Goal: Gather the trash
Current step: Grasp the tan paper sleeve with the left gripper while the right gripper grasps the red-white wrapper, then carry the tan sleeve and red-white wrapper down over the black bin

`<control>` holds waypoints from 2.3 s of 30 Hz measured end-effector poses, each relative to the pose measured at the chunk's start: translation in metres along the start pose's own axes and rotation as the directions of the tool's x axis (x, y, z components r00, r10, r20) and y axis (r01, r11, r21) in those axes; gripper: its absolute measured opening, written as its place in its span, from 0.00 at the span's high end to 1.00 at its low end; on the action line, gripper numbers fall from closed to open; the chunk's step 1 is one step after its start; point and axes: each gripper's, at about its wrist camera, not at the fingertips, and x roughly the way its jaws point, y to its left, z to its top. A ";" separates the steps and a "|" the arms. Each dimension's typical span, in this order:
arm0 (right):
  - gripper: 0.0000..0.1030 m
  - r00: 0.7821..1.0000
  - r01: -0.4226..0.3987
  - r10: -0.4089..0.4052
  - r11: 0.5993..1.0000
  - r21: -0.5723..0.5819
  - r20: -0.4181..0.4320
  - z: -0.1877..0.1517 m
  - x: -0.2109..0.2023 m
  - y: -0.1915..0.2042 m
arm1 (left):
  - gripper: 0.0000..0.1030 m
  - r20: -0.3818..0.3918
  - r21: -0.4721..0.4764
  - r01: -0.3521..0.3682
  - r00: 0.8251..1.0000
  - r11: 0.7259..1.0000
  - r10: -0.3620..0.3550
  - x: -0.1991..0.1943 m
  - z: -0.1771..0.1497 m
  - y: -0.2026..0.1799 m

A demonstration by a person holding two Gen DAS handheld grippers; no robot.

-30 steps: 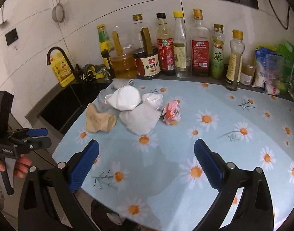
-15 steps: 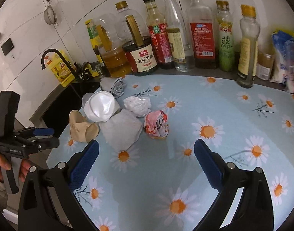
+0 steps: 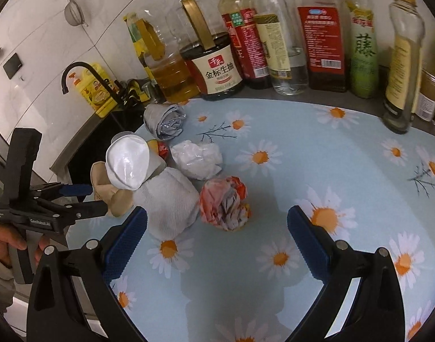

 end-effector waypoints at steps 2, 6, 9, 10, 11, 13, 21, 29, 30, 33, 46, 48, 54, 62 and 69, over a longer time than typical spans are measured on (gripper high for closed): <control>0.05 1.000 -0.001 0.001 1.000 -0.009 -0.005 0.002 0.004 0.000 | 0.07 -0.009 0.002 -0.009 1.000 1.000 0.009 0.004 0.003 0.000; 0.14 1.000 -0.008 0.008 1.000 -0.014 -0.017 0.007 0.011 -0.001 | 0.07 -0.011 0.013 -0.034 0.999 0.999 0.034 0.010 0.006 -0.002; 0.20 1.000 -0.003 0.002 1.000 -0.016 -0.028 0.010 0.015 -0.004 | 0.08 -0.019 -0.009 -0.037 0.999 0.999 0.037 0.015 0.009 0.000; 0.22 0.999 -0.001 0.001 1.000 -0.014 -0.032 0.011 0.017 -0.005 | 0.08 -0.023 -0.010 -0.035 0.999 0.999 0.035 0.016 0.009 0.000; 0.27 0.999 -0.003 0.003 1.000 -0.010 -0.040 0.012 0.019 -0.007 | 0.08 -0.025 -0.006 -0.038 0.999 0.999 0.038 0.017 0.009 -0.001; 0.36 0.999 -0.005 0.005 1.000 -0.008 -0.049 0.012 0.021 -0.010 | 0.11 -0.028 -0.002 -0.043 0.999 0.999 0.043 0.019 0.009 -0.003; 0.64 0.999 0.007 -0.007 1.000 -0.002 -0.049 0.011 0.025 -0.014 | 0.21 0.022 -0.005 -0.042 0.999 0.999 0.042 0.012 0.007 -0.006; 0.64 0.999 0.024 -0.025 1.000 -0.012 -0.035 0.010 0.016 -0.015 | 0.22 0.042 -0.026 -0.040 0.998 0.999 0.041 0.004 0.001 -0.005; 0.64 0.999 0.024 -0.024 1.000 -0.008 -0.035 0.010 0.014 -0.015 | 0.22 0.052 -0.029 -0.036 0.998 0.999 0.037 0.001 0.000 -0.005; 0.64 0.999 0.030 -0.030 1.000 -0.005 -0.027 0.007 0.009 -0.015 | 0.22 0.057 -0.028 -0.022 0.998 0.999 0.024 -0.003 -0.002 -0.005; 0.64 0.992 0.120 -0.121 0.993 0.019 0.023 -0.021 -0.025 0.011 | 0.22 0.112 0.052 0.050 0.992 0.997 -0.055 -0.033 -0.024 -0.006; 0.64 0.991 0.129 -0.130 0.991 0.040 0.035 -0.027 -0.033 0.018 | 0.22 0.118 0.063 0.063 0.991 0.996 -0.070 -0.039 -0.029 -0.003; 0.64 0.984 0.165 -0.169 0.984 0.065 0.052 -0.048 -0.046 0.042 | 0.22 0.135 0.100 0.116 0.982 0.988 -0.129 -0.054 -0.043 0.006; 0.64 0.980 0.190 -0.195 0.978 0.089 0.047 -0.079 -0.051 0.081 | 0.21 0.154 0.151 0.161 0.971 0.975 -0.184 -0.067 -0.068 0.016; 0.64 0.981 0.182 -0.187 0.979 0.089 0.053 -0.100 -0.050 0.129 | 0.21 0.154 0.170 0.199 0.962 0.965 -0.225 -0.078 -0.094 0.032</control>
